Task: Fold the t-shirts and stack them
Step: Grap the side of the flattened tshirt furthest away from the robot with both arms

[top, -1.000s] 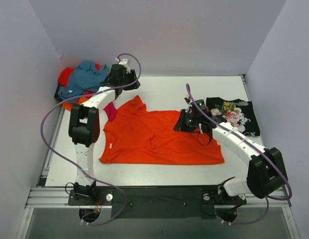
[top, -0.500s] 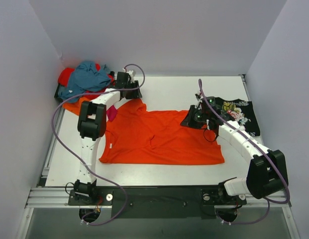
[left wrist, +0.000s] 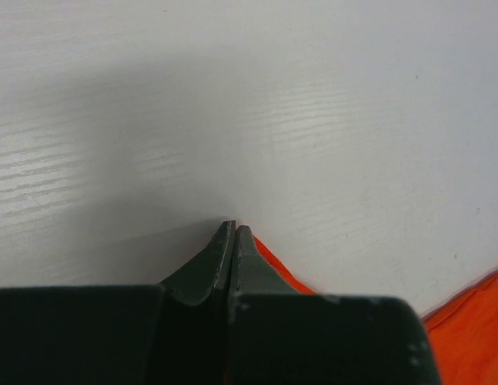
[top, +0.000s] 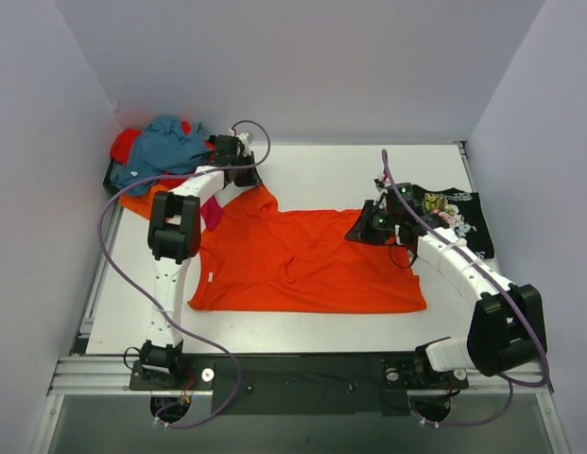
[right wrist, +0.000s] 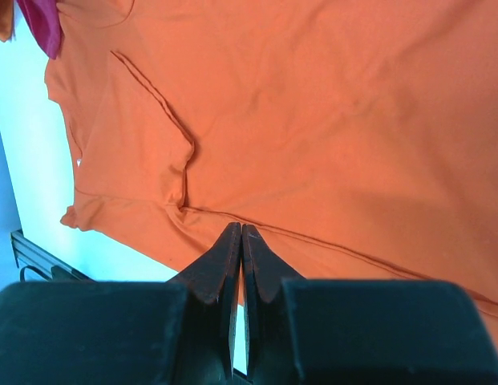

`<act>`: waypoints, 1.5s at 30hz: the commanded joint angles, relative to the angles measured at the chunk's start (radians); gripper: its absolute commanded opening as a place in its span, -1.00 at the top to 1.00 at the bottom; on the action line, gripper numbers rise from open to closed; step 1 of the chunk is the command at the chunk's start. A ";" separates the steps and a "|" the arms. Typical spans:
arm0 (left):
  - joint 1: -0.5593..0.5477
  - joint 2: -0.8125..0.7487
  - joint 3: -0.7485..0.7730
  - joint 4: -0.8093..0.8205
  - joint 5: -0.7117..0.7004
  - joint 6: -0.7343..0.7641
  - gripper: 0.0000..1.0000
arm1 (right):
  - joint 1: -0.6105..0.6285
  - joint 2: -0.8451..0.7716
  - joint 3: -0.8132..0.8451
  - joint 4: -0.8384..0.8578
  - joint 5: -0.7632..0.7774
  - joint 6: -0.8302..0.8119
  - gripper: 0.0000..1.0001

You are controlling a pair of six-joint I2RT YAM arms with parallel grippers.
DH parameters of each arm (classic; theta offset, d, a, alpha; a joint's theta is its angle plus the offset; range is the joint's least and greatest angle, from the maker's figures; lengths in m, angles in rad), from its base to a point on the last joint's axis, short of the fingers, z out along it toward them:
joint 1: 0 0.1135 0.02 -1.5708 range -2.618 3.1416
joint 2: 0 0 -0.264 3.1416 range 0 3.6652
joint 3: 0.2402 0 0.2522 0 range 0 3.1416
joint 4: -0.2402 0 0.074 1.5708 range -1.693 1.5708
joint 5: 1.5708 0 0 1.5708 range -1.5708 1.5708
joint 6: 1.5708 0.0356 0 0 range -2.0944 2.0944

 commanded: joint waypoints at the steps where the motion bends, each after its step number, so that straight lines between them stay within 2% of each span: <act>1: 0.009 0.008 0.038 0.014 0.043 0.019 1.00 | -0.018 0.023 0.063 -0.044 -0.003 0.008 1.00; 7: 0.014 -0.082 -0.005 0.059 0.004 0.031 1.00 | -0.072 0.140 0.195 -0.163 0.146 0.009 1.00; 12: 0.015 -0.176 -0.097 0.155 -0.036 0.005 1.00 | -0.161 0.233 0.286 -0.196 0.286 0.005 0.56; 20: 0.041 -0.305 -0.220 0.278 -0.125 -0.056 1.00 | -0.237 0.379 0.439 -0.283 0.393 -0.043 0.48; 29: 0.046 -0.299 -0.237 0.283 -0.118 -0.058 1.00 | -0.262 0.559 0.600 -0.349 0.424 -0.060 0.45; 32: 0.047 -0.296 -0.238 0.286 -0.108 -0.061 1.00 | -0.261 0.593 0.631 -0.366 0.473 -0.066 0.42; 35: 0.047 -0.291 -0.232 0.283 -0.104 -0.061 1.00 | -0.254 0.640 0.684 -0.396 0.514 -0.101 0.28; 38: 0.046 -0.286 -0.229 0.283 -0.102 -0.061 1.00 | -0.241 0.707 0.773 -0.444 0.557 -0.130 0.28; 45: 0.046 -0.282 -0.226 0.280 -0.099 -0.062 1.00 | -0.193 0.784 0.864 -0.504 0.631 -0.166 0.28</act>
